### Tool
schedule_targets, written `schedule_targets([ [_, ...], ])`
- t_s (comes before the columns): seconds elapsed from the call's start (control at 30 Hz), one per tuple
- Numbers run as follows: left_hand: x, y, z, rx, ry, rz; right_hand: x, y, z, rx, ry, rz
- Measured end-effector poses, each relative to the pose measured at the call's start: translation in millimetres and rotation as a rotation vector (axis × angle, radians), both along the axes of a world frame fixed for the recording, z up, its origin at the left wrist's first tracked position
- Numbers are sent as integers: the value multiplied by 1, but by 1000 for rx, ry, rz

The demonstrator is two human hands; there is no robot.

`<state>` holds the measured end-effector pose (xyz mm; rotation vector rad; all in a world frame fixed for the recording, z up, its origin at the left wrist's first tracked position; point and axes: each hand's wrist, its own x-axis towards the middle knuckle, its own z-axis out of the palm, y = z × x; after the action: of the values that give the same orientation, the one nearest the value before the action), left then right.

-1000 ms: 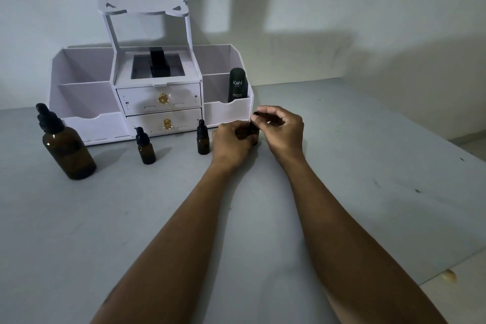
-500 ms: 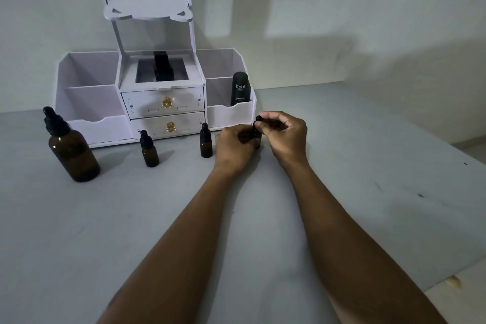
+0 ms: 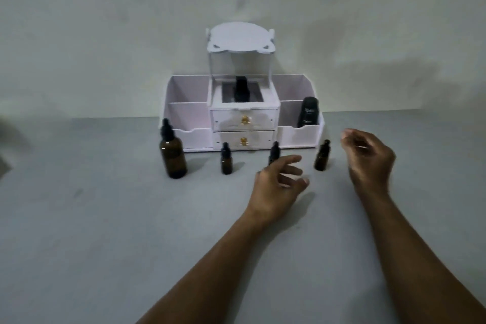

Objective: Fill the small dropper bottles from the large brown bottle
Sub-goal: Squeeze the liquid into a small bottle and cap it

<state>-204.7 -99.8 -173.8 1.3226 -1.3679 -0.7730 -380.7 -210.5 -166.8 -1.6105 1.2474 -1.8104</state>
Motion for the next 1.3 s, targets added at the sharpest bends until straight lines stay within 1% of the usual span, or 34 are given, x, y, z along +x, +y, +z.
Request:
schedule_targets([
  [0.13, 58, 40, 18, -146, -6, 150, 16, 18, 19, -137, 56, 50],
  [0.3, 143, 73, 25, -285, 79, 480, 70, 49, 49, -233, 59, 239],
  [0.37, 172, 78, 25, -294, 64, 613, 98, 54, 59, -198, 57, 359],
  [0.43, 194, 78, 25, -264, 53, 703, 128, 59, 69, -94, 57, 503],
  [0.47, 204, 76, 23, -233, 55, 705, 143, 61, 73, -52, 88, 553],
  [0.53, 220, 72, 17, -160, 58, 643, 173, 66, 76, 9, 155, 627],
  [0.63, 233, 66, 4, -69, 82, 500, 209, 72, 73, 81, 162, 697],
  [0.73, 239, 59, -3, -15, 67, 385, 238, 72, 67, 107, 211, 727],
  [0.9, 249, 51, -8, 20, 18, 290, 266, 72, 56, 108, 262, 770],
  [1.03, 246, 48, -7, 5, -45, 269, 270, 69, 53, 83, 256, 742],
  [1.3, 244, 44, -10, -18, -59, 296, 272, 68, 50, 66, 204, 680],
])
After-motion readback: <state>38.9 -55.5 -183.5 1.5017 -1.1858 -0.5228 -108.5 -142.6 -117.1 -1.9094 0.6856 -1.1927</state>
